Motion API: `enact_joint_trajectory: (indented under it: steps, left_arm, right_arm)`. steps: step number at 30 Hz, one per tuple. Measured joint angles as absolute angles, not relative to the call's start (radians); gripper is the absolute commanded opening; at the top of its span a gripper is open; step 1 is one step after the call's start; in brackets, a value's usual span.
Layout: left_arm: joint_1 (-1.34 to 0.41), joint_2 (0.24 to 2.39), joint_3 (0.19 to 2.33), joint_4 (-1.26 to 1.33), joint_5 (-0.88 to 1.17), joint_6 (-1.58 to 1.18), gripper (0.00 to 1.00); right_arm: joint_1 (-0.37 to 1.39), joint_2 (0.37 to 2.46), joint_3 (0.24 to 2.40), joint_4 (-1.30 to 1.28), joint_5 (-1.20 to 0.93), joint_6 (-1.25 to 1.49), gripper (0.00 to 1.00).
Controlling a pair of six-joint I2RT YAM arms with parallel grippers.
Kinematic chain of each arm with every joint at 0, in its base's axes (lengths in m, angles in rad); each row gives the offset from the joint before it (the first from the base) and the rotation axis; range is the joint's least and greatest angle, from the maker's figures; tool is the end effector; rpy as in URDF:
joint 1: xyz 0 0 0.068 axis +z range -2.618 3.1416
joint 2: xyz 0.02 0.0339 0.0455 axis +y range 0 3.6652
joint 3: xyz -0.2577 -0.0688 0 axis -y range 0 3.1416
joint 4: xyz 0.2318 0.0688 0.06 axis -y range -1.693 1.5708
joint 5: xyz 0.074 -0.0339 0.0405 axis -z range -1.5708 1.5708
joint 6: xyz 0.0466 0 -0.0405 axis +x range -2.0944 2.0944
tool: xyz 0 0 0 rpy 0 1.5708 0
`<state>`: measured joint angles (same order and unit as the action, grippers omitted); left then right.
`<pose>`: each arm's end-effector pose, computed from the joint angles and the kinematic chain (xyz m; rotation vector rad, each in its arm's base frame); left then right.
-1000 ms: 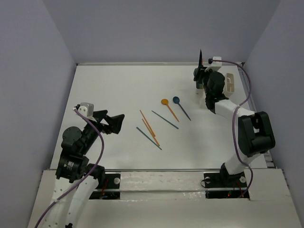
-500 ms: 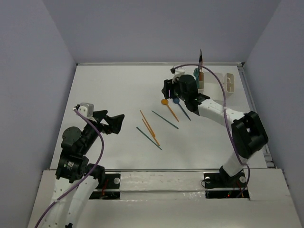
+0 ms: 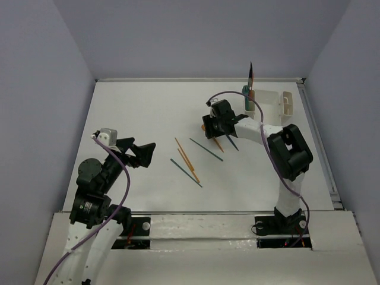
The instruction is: Sort the eating utensils into containers
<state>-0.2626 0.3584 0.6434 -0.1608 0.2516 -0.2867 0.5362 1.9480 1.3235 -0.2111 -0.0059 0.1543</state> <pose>0.0959 -0.0378 0.3414 0.1924 1.4689 -0.6290 0.3600 0.2143 0.1768 -0.4643 2.3875 0.3237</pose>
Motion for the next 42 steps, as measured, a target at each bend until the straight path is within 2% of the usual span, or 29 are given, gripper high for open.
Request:
enact_joint_trajectory:
  steps: [11, 13, 14, 19, 25, 35, 38, 42]
  left_arm:
    - [-0.263, 0.358, 0.643, -0.161, 0.252, -0.287, 0.99]
    - [-0.263, 0.357, 0.643, -0.161, 0.252, -0.287, 0.99]
    - [-0.263, 0.357, 0.643, -0.161, 0.252, -0.287, 0.99]
    - [-0.263, 0.356, 0.643, -0.161, 0.252, -0.287, 0.99]
    - [-0.263, 0.355, 0.643, -0.161, 0.252, -0.287, 0.99]
    - [-0.263, 0.353, 0.643, -0.161, 0.252, -0.287, 0.99]
    - [-0.262, 0.348, 0.643, -0.16, 0.252, -0.287, 0.99]
    - [-0.263, 0.344, 0.643, -0.161, 0.252, -0.287, 0.99]
  right_arm:
    - [0.536, 2.018, 1.38, -0.246, -0.017, 0.154, 0.54]
    - [0.536, 2.038, 1.401, -0.256, -0.015, 0.15, 0.51]
    - [0.536, 2.054, 1.422, -0.262, -0.007, 0.148, 0.45]
    - [0.536, 2.101, 1.491, -0.279, 0.015, 0.128, 0.31]
    - [0.537, 2.137, 1.548, -0.303, 0.047, 0.106, 0.01]
    - [0.538, 2.117, 1.544, -0.276, 0.015, 0.112, 0.0]
    - [0.532, 2.003, 1.478, -0.229, 0.032, 0.125, 0.0]
    - [0.471, 1.713, 1.348, -0.058, 0.076, 0.168, 0.0]
